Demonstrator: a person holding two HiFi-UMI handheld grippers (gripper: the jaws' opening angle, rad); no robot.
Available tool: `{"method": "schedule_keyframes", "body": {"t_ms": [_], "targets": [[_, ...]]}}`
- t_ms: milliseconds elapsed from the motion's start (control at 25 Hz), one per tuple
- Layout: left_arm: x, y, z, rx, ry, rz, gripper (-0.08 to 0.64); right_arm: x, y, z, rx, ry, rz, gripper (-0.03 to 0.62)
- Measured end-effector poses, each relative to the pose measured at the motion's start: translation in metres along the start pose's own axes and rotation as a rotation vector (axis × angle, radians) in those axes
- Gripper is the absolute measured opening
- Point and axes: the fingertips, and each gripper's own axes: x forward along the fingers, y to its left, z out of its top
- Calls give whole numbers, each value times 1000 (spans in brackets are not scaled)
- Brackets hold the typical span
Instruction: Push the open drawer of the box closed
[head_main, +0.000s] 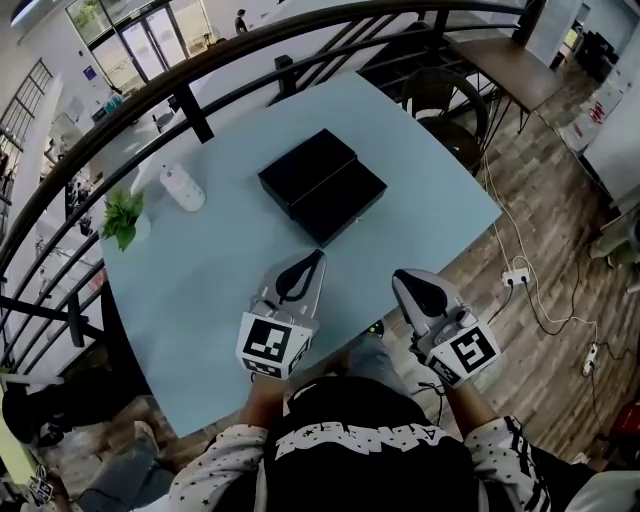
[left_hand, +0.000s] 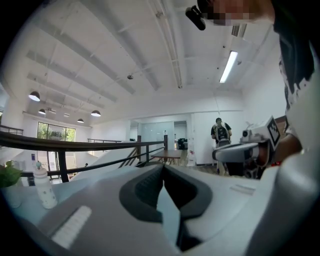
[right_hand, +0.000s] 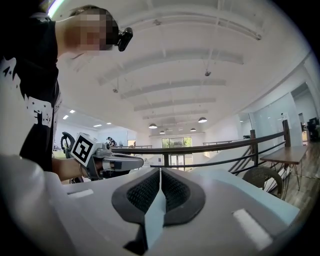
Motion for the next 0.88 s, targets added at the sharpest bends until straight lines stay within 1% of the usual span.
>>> {"method": "schedule_keyframes", "body": {"t_ms": [160,280,440,720,880], "targets": [[22,17,-5,7,13,41,0,17,-21,-6,-2,11,27,2],[34,29,-15,22,47,80,0,28,-40,-13,5,25,34,2],[51,47,-24,16,73,133,0,43,-62,-23,-4,47,57,3],[85,64,-30,10,114,195,0,62,-99,-39,14,87,107,5],[97,69,-39,23,152,226,0,74,-116,-51,41,101,136,6]]}}
